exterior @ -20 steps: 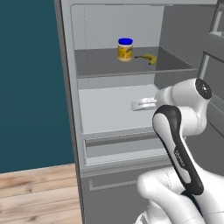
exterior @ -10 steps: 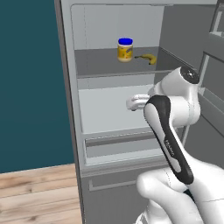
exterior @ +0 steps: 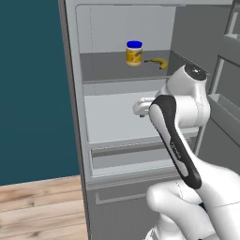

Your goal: Move the mayonnaise and banana from the second highest shelf to the top shelf to make space. Then, place the pitcher from the counter on the cleared second highest shelf.

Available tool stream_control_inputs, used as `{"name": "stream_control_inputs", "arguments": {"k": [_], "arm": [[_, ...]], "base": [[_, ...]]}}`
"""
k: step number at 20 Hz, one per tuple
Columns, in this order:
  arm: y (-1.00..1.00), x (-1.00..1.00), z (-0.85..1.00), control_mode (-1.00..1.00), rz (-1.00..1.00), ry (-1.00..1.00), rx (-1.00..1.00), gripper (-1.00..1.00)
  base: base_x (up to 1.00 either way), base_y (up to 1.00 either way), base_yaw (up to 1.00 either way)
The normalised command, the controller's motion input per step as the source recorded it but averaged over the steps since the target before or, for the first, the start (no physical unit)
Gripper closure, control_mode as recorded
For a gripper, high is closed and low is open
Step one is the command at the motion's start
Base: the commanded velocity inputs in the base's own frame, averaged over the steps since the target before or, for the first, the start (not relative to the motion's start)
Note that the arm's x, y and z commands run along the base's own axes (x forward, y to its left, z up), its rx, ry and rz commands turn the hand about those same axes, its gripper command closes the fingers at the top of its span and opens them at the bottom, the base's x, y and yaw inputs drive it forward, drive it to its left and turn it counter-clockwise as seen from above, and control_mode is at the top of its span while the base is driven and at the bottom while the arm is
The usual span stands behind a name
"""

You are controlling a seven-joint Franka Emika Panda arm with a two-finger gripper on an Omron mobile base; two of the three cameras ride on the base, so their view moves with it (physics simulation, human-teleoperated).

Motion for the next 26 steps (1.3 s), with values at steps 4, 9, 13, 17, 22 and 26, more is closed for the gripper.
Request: {"name": "stream_control_inputs", "arguments": {"k": [4,9,13,17,22,26], "arm": [[0.0,0.0,0.0,1.0,0.0,0.0,0.0,-1.0],[0.0,0.0,0.0,1.0,0.0,0.0,0.0,-1.0],[0.0,0.0,0.0,1.0,0.0,0.0,0.0,-1.0],[0.0,0.0,0.0,1.0,0.0,0.0,0.0,-1.0],[0.0,0.0,0.0,1.0,0.0,0.0,0.0,-1.0],[0.0,0.0,0.0,1.0,0.0,0.0,0.0,-1.0]], "base": [[-0.01,0.05,-0.01],[-0.07,0.41,-0.14],[0.0,0.76,-0.25],[-0.08,0.75,-0.26],[-0.55,0.2,-0.32],[-0.63,0.0,-0.45]]}}
